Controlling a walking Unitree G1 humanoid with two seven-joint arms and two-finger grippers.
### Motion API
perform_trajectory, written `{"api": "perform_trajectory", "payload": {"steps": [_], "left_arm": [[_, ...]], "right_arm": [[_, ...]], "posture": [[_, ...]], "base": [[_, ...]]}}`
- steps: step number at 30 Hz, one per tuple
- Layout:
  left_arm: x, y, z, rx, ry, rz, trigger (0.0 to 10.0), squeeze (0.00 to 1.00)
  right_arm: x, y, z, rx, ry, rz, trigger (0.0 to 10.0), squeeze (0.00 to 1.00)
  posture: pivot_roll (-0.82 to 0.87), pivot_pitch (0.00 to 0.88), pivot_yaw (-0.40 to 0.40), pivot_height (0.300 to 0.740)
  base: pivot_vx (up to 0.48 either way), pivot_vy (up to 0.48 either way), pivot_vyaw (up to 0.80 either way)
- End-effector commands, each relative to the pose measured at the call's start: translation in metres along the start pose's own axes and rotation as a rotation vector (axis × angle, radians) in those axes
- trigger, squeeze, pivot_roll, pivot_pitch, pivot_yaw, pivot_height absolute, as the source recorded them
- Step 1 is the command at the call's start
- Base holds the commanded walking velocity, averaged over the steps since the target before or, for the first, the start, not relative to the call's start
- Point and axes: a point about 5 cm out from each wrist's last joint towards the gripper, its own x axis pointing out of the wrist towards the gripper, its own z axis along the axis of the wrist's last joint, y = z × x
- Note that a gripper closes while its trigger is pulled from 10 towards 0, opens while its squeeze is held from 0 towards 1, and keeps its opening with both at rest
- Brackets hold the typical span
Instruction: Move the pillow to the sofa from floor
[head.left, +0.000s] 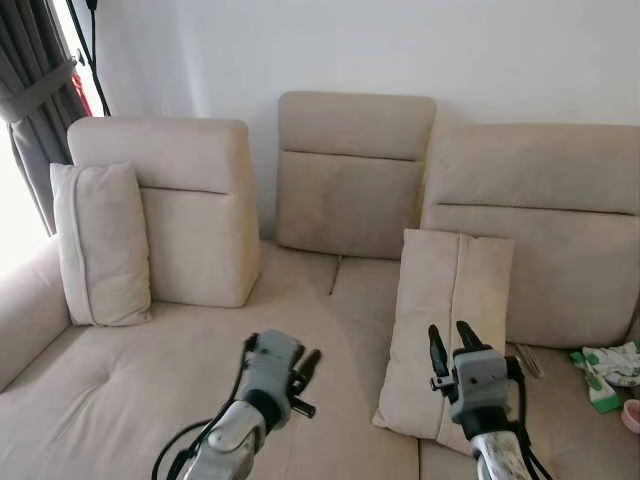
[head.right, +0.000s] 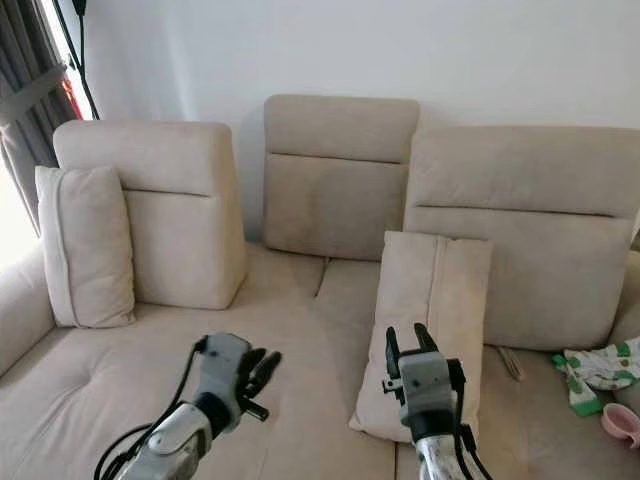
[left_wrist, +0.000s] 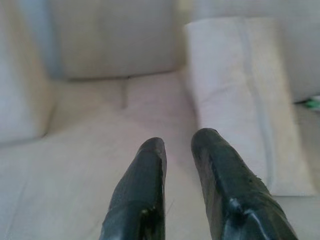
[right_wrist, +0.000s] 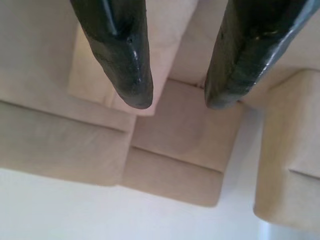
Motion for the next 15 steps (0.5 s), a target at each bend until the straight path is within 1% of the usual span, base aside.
{"api": "perform_trajectory", "payload": {"steps": [1, 3, 5, 7, 13, 15], "left_arm": [[-0.005, 0.005, -0.008, -0.087, 0.013, 0.058, 10.0, 0.00], [-0.010, 0.008, -0.011, -0.149, 0.005, 0.083, 10.0, 0.00], [-0.015, 0.007, -0.009, -0.186, -0.022, 0.063, 10.0, 0.00], [-0.019, 0.005, -0.009, -0.172, -0.031, 0.038, 10.0, 0.00], [-0.025, 0.002, -0.010, -0.138, -0.039, 0.003, 10.0, 0.00], [-0.028, 0.002, -0.012, -0.110, -0.037, -0.012, 10.0, 0.00]], "right_arm": [[-0.007, -0.001, 0.001, 0.005, -0.004, 0.002, 10.0, 0.00], [-0.015, -0.003, 0.000, 0.003, 0.011, 0.003, 10.0, 0.00], [-0.022, -0.005, -0.002, -0.001, 0.024, 0.007, 10.0, 0.00], [-0.029, -0.007, -0.003, -0.005, 0.036, 0.011, 10.0, 0.00], [-0.037, -0.010, -0.004, -0.008, 0.052, 0.012, 10.0, 0.00], [-0.038, -0.011, -0.005, -0.006, 0.060, 0.011, 10.0, 0.00]], "posture": [[0.12, 0.000, 0.041, 0.740], [0.11, 0.000, 0.041, 0.740], [0.11, 0.000, 0.043, 0.740], [0.11, 0.000, 0.043, 0.740], [0.11, 0.000, 0.047, 0.740], [0.11, 0.000, 0.048, 0.740]], "base": [[0.000, 0.000, 0.00], [0.000, 0.000, 0.00], [0.000, 0.000, 0.00], [0.000, 0.000, 0.00], [0.000, 0.000, 0.00], [0.000, 0.000, 0.00]]}}
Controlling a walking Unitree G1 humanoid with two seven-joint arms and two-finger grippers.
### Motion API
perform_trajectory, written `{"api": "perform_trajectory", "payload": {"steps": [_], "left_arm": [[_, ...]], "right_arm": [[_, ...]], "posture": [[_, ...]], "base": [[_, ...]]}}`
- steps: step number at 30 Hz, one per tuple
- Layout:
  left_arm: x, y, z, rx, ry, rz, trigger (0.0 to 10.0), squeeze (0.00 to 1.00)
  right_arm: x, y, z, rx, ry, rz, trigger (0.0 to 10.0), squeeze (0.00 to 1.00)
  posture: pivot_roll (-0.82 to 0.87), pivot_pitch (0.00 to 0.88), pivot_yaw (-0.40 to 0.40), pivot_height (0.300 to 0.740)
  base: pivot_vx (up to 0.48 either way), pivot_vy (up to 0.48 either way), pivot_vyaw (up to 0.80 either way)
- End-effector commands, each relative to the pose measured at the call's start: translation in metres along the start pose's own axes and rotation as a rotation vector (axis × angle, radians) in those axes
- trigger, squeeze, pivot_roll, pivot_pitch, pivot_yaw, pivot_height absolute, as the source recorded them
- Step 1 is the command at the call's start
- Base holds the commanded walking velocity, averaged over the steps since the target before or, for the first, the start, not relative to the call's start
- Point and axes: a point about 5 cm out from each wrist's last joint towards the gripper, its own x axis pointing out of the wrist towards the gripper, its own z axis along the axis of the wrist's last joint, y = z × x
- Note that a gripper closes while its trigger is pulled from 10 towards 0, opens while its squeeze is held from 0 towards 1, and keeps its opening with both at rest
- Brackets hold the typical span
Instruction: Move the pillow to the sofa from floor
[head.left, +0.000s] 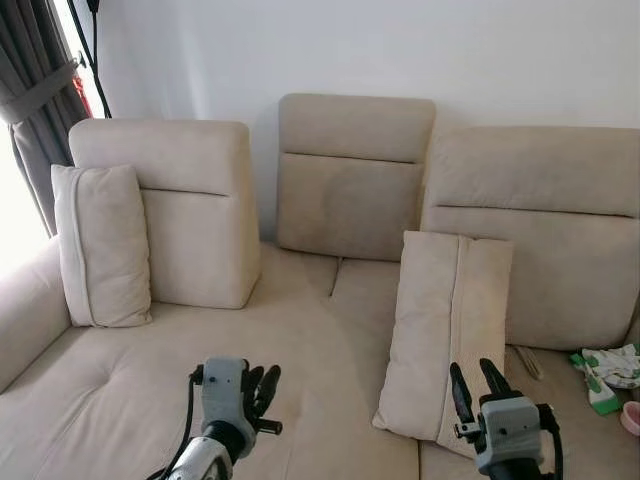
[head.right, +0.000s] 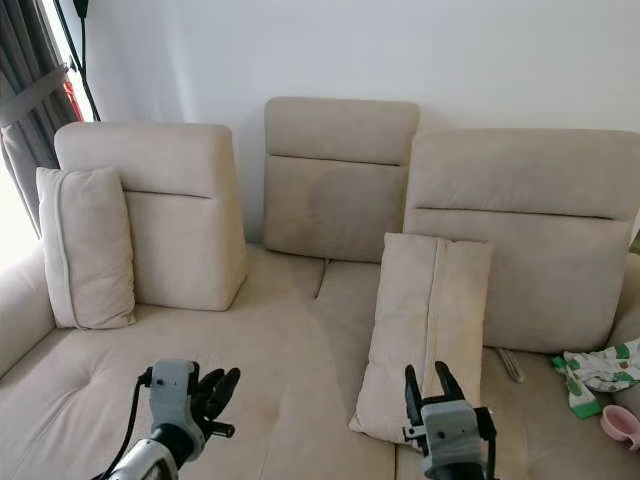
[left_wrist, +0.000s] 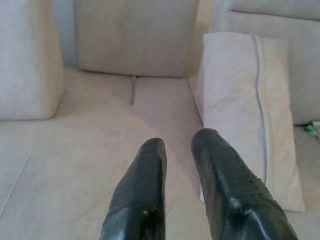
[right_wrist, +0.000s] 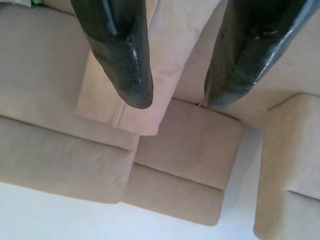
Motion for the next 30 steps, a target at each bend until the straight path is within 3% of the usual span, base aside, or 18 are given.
{"api": "perform_trajectory", "payload": {"steps": [1, 26, 30], "left_arm": [[-0.0022, -0.0032, -0.0007, 0.006, -0.007, -0.013, 10.0, 0.00], [-0.0097, -0.0012, -0.0052, 0.024, 0.025, -0.029, 10.0, 0.00], [-0.0105, -0.0020, -0.0060, 0.027, 0.030, -0.036, 10.0, 0.00]], "right_arm": [[-0.0004, -0.0016, 0.0026, 0.010, -0.009, 0.000, 10.0, 0.00], [-0.0027, 0.0033, 0.0020, 0.029, 0.003, 0.014, 10.0, 0.00], [-0.0025, 0.0035, 0.0015, 0.030, 0.005, 0.013, 10.0, 0.00]], "posture": [[0.11, 0.000, 0.048, 0.740], [0.12, 0.000, 0.058, 0.740], [0.12, 0.000, 0.058, 0.740]], "base": [[0.000, 0.000, 0.00], [0.000, 0.000, 0.00], [-0.281, 0.000, 0.00]]}}
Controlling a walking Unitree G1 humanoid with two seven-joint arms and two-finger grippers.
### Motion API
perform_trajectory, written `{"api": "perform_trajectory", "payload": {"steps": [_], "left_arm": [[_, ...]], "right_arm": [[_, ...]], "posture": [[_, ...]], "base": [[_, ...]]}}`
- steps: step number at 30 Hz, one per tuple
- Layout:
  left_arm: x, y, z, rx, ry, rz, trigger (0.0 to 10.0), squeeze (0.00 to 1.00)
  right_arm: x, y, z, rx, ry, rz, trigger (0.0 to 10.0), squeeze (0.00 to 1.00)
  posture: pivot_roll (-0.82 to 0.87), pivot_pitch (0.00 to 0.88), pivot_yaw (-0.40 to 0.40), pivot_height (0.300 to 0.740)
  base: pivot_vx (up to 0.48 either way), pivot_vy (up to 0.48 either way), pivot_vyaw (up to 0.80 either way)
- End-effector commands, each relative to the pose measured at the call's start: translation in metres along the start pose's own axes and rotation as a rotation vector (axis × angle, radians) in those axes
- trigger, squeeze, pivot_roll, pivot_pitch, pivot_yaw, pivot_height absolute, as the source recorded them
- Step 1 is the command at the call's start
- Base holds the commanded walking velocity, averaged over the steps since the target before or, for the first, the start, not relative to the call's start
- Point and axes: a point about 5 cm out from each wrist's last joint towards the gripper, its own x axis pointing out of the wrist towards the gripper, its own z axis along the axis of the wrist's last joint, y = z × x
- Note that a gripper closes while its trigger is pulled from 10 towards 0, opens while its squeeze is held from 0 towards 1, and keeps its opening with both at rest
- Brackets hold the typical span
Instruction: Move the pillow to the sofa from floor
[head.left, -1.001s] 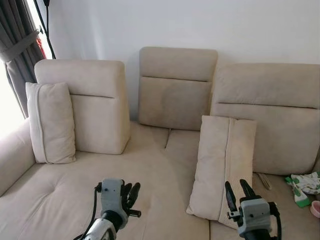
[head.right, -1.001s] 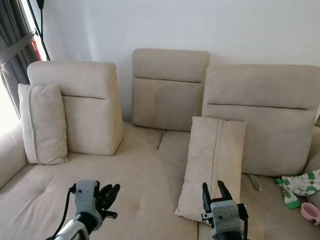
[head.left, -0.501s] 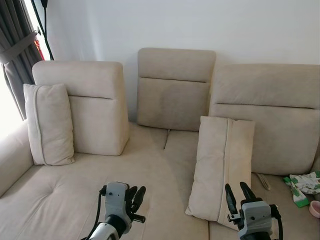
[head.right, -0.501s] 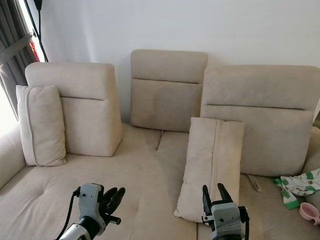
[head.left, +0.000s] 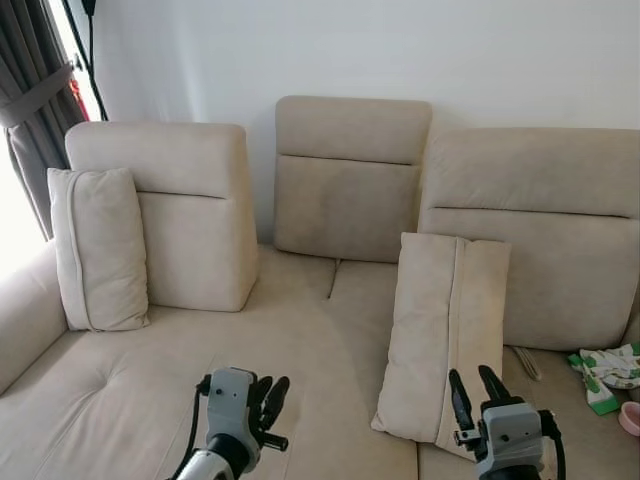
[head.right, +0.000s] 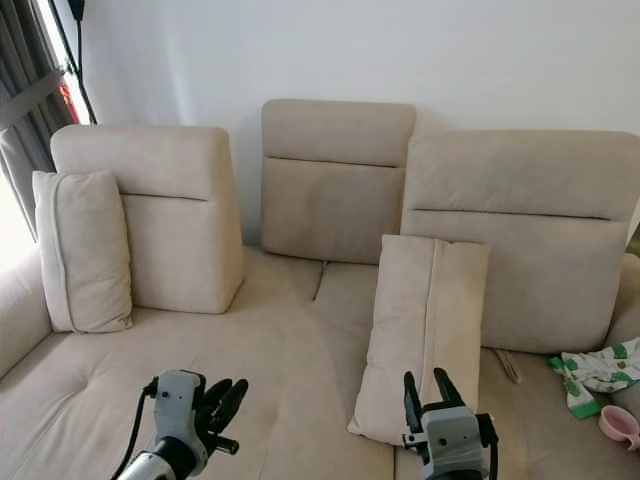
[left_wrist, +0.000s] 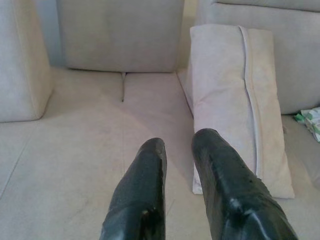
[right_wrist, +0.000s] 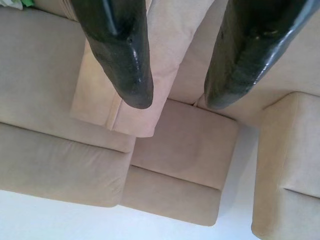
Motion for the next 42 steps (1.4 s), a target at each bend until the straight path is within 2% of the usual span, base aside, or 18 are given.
{"api": "perform_trajectory", "payload": {"steps": [1, 24, 38, 42], "left_arm": [[-0.0030, 0.0006, -0.0019, -0.004, 0.012, -0.004, 10.0, 0.00], [-0.0044, 0.0018, -0.0025, 0.006, 0.020, -0.010, 10.0, 0.00], [-0.0028, 0.0012, -0.0017, -0.001, 0.015, -0.019, 10.0, 0.00], [-0.0024, 0.0012, -0.0020, -0.001, 0.017, -0.021, 10.0, 0.00]], "right_arm": [[-0.0012, 0.0015, 0.0015, 0.004, 0.001, 0.002, 10.0, 0.00], [0.0032, 0.0063, 0.0005, 0.013, 0.000, -0.001, 10.0, 0.00], [0.0067, 0.0058, -0.0015, 0.026, 0.009, -0.018, 10.0, 0.00], [0.0073, 0.0036, -0.0046, 0.048, 0.037, -0.035, 10.0, 0.00]], "posture": [[0.12, 0.000, 0.058, 0.740], [0.13, 0.000, 0.068, 0.740], [0.13, 0.000, 0.070, 0.740], [0.13, 0.000, 0.069, 0.740]], "base": [[-0.304, 0.000, 0.00], [-0.303, 0.000, 0.00], [0.000, 0.000, 0.00], [0.000, 0.000, -0.73]]}}
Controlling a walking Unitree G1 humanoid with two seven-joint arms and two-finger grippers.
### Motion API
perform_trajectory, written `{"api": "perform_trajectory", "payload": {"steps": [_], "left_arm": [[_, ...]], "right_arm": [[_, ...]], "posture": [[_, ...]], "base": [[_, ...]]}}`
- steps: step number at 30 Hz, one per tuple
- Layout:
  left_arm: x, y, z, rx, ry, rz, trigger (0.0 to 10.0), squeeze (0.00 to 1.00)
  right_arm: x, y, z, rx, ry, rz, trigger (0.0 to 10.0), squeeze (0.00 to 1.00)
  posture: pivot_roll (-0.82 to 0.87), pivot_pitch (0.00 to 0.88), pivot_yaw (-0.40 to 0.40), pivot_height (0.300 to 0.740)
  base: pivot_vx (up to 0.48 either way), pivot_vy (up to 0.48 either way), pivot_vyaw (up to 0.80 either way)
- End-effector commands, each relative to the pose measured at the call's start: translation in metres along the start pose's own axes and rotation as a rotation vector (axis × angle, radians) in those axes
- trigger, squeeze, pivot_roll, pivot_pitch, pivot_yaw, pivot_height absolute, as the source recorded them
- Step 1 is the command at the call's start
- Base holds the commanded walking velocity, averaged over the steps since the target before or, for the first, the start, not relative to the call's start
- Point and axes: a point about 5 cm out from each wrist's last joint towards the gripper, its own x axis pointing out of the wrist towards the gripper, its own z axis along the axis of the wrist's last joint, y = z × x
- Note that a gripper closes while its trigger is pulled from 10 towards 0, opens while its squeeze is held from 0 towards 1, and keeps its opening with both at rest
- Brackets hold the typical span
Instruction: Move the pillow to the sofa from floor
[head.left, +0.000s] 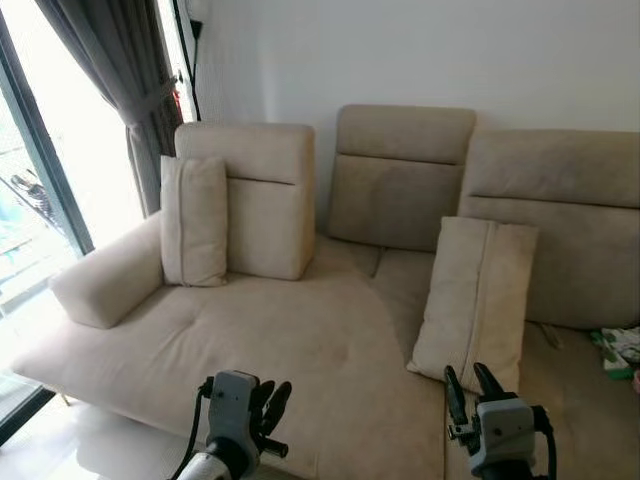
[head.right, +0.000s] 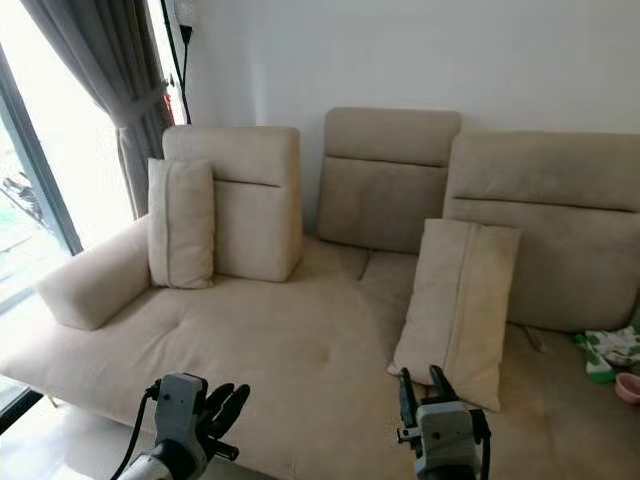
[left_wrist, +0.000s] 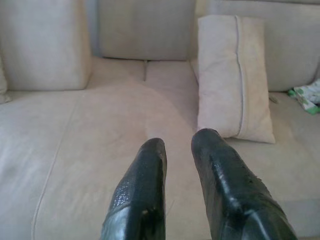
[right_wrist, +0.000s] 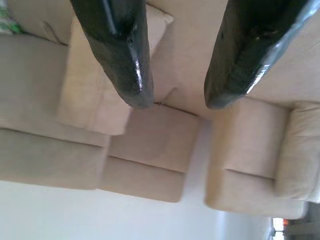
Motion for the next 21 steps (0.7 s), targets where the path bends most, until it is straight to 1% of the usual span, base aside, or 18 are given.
{"api": "perform_trajectory", "payload": {"steps": [1, 4, 7, 16, 21], "left_arm": [[0.0014, -0.0003, 0.0012, -0.014, -0.008, -0.008, 10.0, 0.00], [0.0017, -0.0003, 0.0010, -0.014, -0.008, -0.009, 10.0, 0.00], [0.0025, 0.0001, 0.0005, -0.014, -0.008, -0.007, 10.0, 0.00], [0.0026, 0.0017, -0.0007, -0.011, -0.011, -0.005, 10.0, 0.00], [0.0024, 0.0025, -0.0014, 0.005, -0.005, -0.006, 10.0, 0.00]], "right_arm": [[-0.0011, -0.0020, -0.0050, 0.012, 0.032, -0.010, 10.0, 0.00], [-0.0005, -0.0016, -0.0048, 0.010, 0.029, -0.006, 10.0, 0.00], [0.0005, 0.0008, -0.0043, -0.016, 0.022, 0.008, 10.0, 0.00], [0.0014, 0.0021, -0.0049, -0.002, 0.025, 0.018, 10.0, 0.00], [0.0017, 0.0027, -0.0058, -0.004, 0.030, 0.026, 10.0, 0.00]], "posture": [[0.13, 0.000, 0.069, 0.740], [0.13, 0.000, 0.069, 0.740], [0.13, 0.000, 0.067, 0.740], [0.13, 0.000, 0.067, 0.740], [0.13, 0.000, 0.068, 0.740]], "base": [[0.000, 0.000, -0.80], [0.000, 0.000, -0.80], [0.000, 0.000, 0.00], [0.000, 0.000, 0.00], [0.000, 0.000, 0.00]]}}
